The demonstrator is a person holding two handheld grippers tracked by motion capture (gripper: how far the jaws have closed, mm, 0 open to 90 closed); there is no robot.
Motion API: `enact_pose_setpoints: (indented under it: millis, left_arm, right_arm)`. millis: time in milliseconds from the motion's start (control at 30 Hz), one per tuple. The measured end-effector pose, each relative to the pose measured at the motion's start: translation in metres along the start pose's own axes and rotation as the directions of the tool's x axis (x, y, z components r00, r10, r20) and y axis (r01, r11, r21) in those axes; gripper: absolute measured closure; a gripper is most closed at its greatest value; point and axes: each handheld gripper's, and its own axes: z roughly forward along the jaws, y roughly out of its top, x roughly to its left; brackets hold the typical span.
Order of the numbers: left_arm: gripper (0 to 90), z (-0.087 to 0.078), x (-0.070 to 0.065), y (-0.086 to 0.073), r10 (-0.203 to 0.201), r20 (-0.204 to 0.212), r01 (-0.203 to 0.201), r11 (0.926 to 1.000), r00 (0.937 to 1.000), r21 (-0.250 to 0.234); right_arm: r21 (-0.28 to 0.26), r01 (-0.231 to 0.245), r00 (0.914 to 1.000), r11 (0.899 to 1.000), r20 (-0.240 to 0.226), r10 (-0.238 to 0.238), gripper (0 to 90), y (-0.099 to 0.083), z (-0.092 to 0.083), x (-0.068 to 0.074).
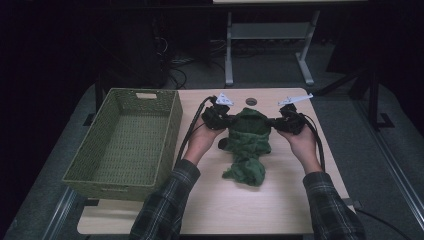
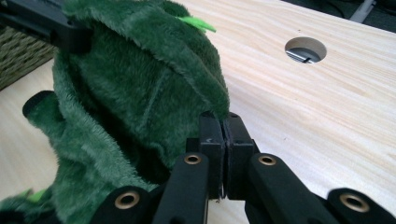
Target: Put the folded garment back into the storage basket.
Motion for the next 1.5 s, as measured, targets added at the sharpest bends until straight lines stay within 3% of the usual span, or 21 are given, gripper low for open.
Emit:
enact_pose_setpoints:
  millis: [400,800,933,1133,1267,1500]
  left_arm:
    - [86.8,-0.028,-0.025,-0.016,0.01,0.043,-0.008,0.9994,0.999,-0.033]
    - [86.8,-0.045,-0.052,-0.035,0.015,0.112,-0.009,0.9987,0.9936,-0.051]
    - [86.8,-0.049,-0.058,-0.041,0.04,0.121,-0.035,0.9984,0.9919,-0.043]
    - [86.8,-0.052,-0.065,-0.055,0.072,0.143,-0.071,0.9974,0.987,-0.014]
    - [86.8,-0.053,-0.067,-0.067,0.059,0.162,-0.059,0.9982,0.985,-0.003]
    - [86.8,-0.058,-0.073,-0.079,0.069,0.187,-0.073,0.9972,0.9799,0.017]
  right_arm:
    - [-0.063,0.091,0.9955,0.994,-0.021,-0.092,88.2,-0.013,-0.027,0.028]
    - [-0.069,0.147,0.987,0.987,-0.056,-0.151,88.2,-0.035,-0.048,0.059]
    - [-0.068,0.165,0.9836,0.984,-0.062,-0.17,88.0,-0.045,-0.052,0.068]
    - [-0.038,0.168,0.9797,0.985,-0.104,-0.171,87.9,-0.062,-0.053,0.078]
    - [-0.032,0.166,0.9781,0.986,-0.122,-0.169,87.7,-0.072,-0.053,0.081]
    - [-0.011,0.164,0.9743,0.986,-0.155,-0.164,87.6,-0.086,-0.054,0.086]
